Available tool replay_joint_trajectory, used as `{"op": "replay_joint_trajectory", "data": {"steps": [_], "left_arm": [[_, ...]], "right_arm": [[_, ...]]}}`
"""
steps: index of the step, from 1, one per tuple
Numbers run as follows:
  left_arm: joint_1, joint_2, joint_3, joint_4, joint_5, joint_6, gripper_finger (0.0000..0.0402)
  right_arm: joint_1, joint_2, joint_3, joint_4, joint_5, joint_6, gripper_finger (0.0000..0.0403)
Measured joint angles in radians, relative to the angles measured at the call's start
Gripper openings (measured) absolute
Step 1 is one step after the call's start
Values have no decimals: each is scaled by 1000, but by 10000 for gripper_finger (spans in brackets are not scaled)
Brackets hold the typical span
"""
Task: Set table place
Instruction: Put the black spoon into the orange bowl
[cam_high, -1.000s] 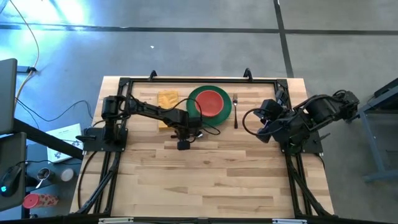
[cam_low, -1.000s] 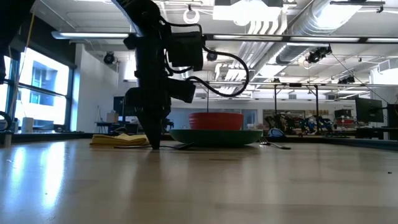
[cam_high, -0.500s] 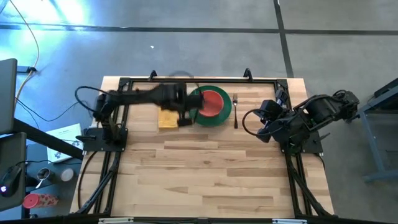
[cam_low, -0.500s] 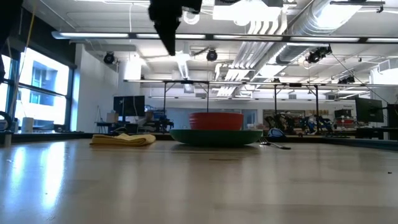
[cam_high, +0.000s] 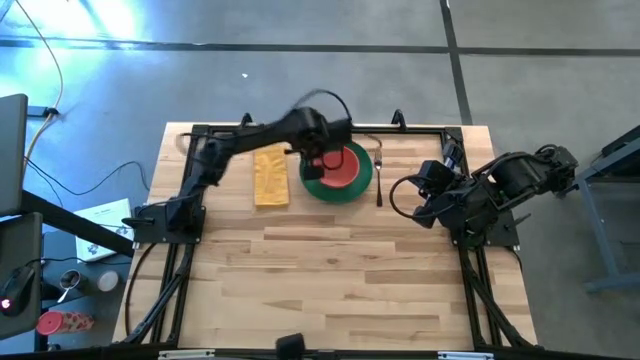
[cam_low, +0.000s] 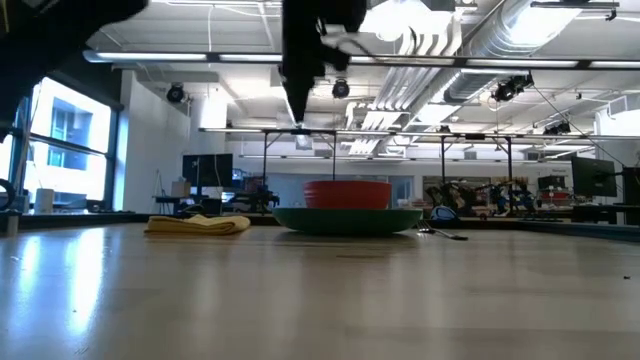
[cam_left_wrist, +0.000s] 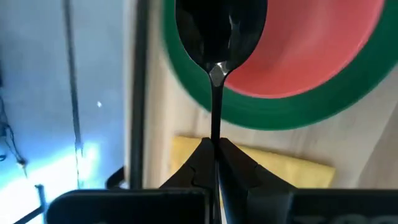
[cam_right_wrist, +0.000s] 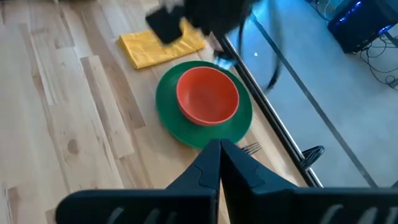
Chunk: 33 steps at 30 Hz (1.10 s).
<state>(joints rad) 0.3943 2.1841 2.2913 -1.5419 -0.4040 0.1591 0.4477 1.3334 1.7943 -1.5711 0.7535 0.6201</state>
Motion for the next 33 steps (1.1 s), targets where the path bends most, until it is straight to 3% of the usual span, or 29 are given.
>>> {"op": "replay_joint_trajectory", "data": {"steps": [10,24,33], "left_arm": [[5,211,-1,-11,36,43,0],[5,208,0,139,124,83,0],[12,214,0,133,135,80,0]], "right_arm": [[0,0,0,0,3,0,0],[0,0,0,0,2,-19,0],[0,0,0,0,2,-18,0]]}}
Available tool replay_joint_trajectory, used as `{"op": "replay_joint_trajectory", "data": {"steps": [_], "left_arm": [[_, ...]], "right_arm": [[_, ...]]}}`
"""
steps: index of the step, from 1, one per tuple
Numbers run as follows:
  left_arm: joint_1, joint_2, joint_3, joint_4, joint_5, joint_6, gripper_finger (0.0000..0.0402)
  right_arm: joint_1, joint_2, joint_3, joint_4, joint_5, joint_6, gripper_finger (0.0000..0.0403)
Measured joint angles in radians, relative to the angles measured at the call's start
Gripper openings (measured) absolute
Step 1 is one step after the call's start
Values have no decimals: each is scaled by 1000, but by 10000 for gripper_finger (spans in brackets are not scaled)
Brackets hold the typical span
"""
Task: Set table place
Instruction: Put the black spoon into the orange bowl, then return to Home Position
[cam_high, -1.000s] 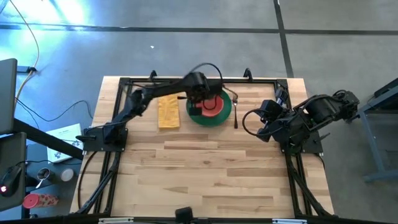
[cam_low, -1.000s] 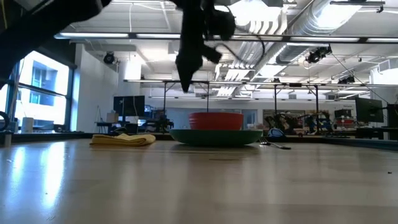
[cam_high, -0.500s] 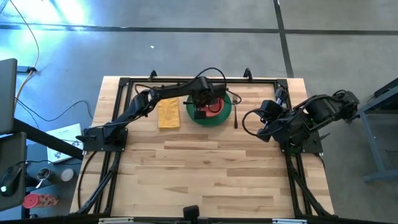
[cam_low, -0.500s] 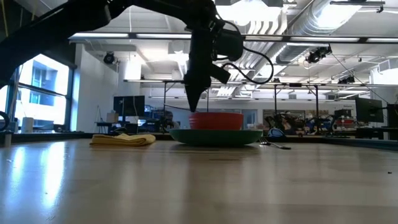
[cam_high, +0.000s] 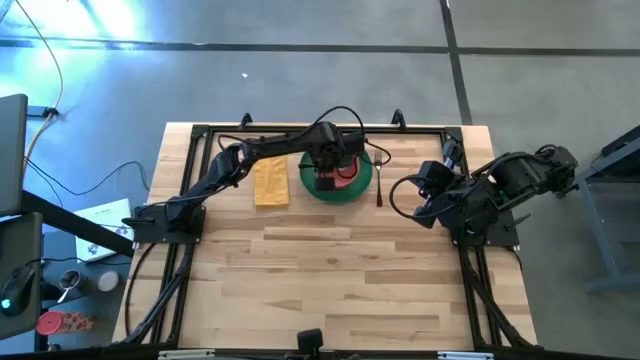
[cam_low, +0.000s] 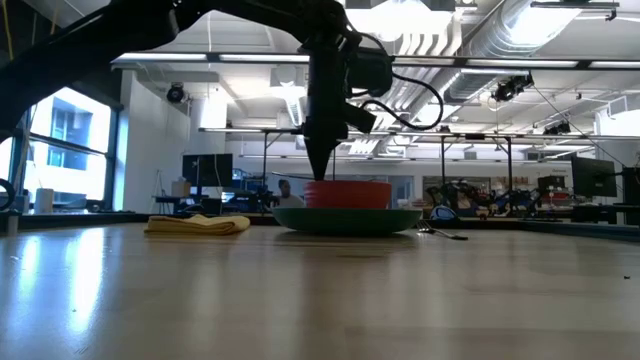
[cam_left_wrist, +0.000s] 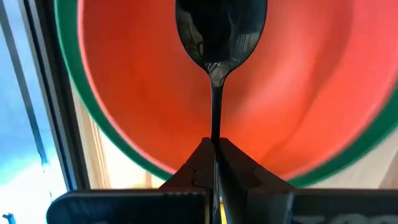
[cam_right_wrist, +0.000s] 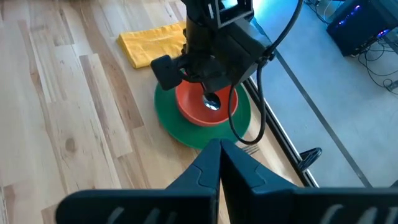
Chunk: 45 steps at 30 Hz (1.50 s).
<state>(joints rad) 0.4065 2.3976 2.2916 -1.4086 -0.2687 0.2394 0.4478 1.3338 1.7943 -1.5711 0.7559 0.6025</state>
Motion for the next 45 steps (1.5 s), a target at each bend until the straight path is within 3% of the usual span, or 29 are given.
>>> {"op": "replay_joint_trajectory", "data": {"steps": [8,18,22,25,28,30,33,37,41,45], "left_arm": [[-3,25,-1,-4,8,-9,14],[-4,15,64,27,-12,-17,104],[-14,-29,58,-12,-3,-96,127],[-44,-109,56,-10,14,-179,109],[-111,-210,56,54,11,-188,52],[-157,-284,56,69,-7,-195,15],[-223,-389,47,67,-113,-234,15],[-299,-532,-40,38,-216,-312,3],[-383,-710,-272,58,-276,-423,2],[-469,-946,-654,234,-318,-587,1]], "right_arm": [[0,0,0,0,-9,0,0],[0,0,0,0,-16,0,0],[0,0,0,0,6,-13,0],[0,-1,-2,1,67,-60,0],[0,-40,-44,3,92,-42,0],[15,-97,-109,3,98,19,0],[80,-220,-262,42,110,152,0],[189,-414,-541,281,149,249,0],[237,-570,-809,617,161,186,0],[232,-695,-1011,891,151,99,0]]}}
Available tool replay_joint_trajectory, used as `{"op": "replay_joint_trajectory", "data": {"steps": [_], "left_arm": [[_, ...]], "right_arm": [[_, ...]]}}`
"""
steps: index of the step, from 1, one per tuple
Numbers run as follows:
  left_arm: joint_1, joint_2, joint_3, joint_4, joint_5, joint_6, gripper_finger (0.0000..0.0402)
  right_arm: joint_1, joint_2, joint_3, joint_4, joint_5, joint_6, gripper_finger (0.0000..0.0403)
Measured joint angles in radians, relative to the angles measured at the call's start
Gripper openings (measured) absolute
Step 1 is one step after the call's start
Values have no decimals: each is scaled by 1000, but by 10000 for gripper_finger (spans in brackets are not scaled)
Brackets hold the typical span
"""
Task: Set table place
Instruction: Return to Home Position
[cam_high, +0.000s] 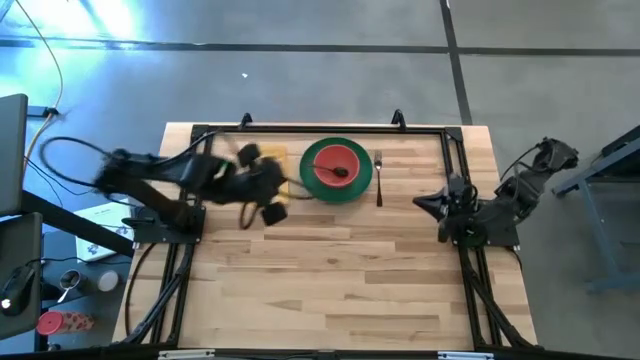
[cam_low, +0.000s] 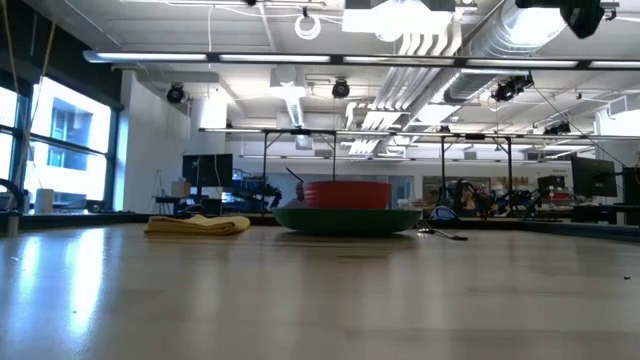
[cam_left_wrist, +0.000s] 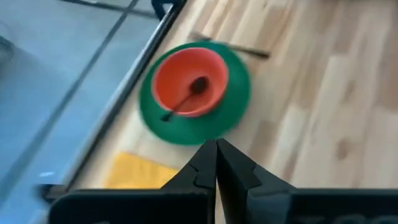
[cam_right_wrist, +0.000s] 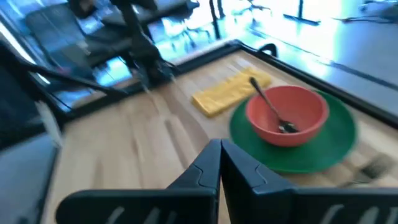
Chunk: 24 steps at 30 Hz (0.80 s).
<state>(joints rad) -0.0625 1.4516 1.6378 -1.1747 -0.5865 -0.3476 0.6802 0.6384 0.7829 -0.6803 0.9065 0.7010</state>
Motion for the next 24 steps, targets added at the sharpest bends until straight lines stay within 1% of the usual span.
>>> {"op": "replay_joint_trajectory", "data": {"steps": [3,7,10,12,15,17,22,24], "left_arm": [[-68,-200,-318,246,-2,-101,1],[-139,-447,-706,580,-1,-191,0],[-154,-594,-941,783,-2,-221,0],[-153,-674,-1067,895,8,-233,0],[-154,-783,-1209,1015,27,-235,0],[-154,-850,-1279,1055,49,-235,0],[-154,-1013,-1397,1067,129,-231,0],[-154,-1082,-1432,1067,133,-215,0]], "right_arm": [[-23,-93,-117,182,-36,-73,0],[-88,-214,-250,412,-144,-181,0],[-151,-289,-326,547,-228,-248,0],[-196,-331,-363,596,-280,-275,0],[-267,-382,-403,613,-344,-276,0],[-313,-408,-424,612,-397,-272,0],[-432,-461,-491,642,-550,-250,0],[-478,-484,-533,655,-590,-218,0]]}}
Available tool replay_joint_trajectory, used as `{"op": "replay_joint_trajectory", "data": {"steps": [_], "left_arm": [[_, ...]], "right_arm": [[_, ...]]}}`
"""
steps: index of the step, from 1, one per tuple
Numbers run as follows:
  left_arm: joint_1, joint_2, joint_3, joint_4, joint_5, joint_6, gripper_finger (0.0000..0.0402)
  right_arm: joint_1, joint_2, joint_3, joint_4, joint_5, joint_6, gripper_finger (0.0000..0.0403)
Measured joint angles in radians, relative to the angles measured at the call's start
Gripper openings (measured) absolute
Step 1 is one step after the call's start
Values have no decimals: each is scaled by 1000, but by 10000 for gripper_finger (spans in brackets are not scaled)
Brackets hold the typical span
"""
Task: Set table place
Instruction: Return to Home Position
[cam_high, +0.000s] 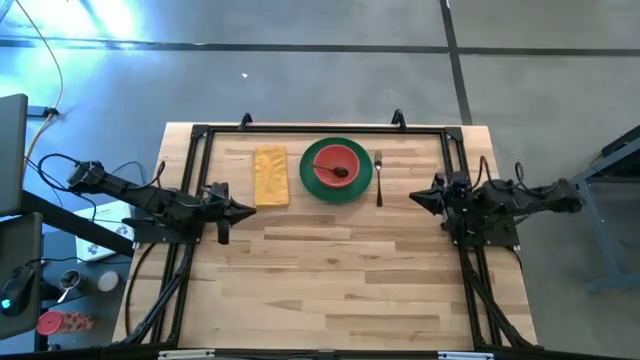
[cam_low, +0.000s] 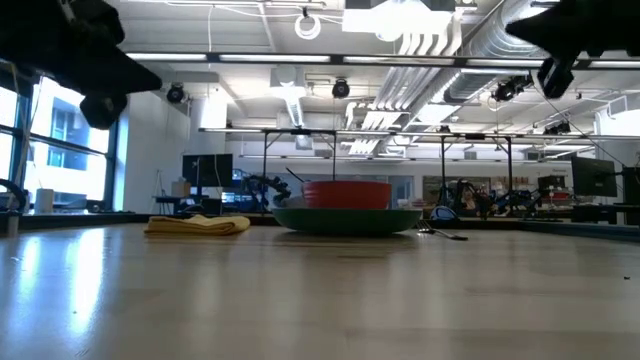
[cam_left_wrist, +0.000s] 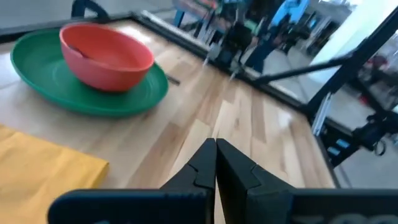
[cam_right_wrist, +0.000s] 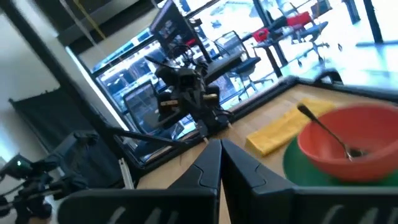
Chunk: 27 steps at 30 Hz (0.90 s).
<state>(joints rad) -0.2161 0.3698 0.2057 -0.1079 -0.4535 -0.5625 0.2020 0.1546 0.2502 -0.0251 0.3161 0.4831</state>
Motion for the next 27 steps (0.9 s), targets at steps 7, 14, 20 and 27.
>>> {"op": "replay_joint_trajectory", "data": {"steps": [7,14,20,27], "left_arm": [[1,-236,-108,-32,-13,15,0],[0,-365,-124,-73,-70,87,0],[0,-346,-124,-80,-90,86,0],[0,-346,-124,-76,-90,121,0]], "right_arm": [[-136,-69,-171,105,-107,104,0],[-239,-106,-240,84,-179,120,0],[-281,-101,-240,58,-180,1,0],[-281,-101,-240,57,-181,-158,0]]}}
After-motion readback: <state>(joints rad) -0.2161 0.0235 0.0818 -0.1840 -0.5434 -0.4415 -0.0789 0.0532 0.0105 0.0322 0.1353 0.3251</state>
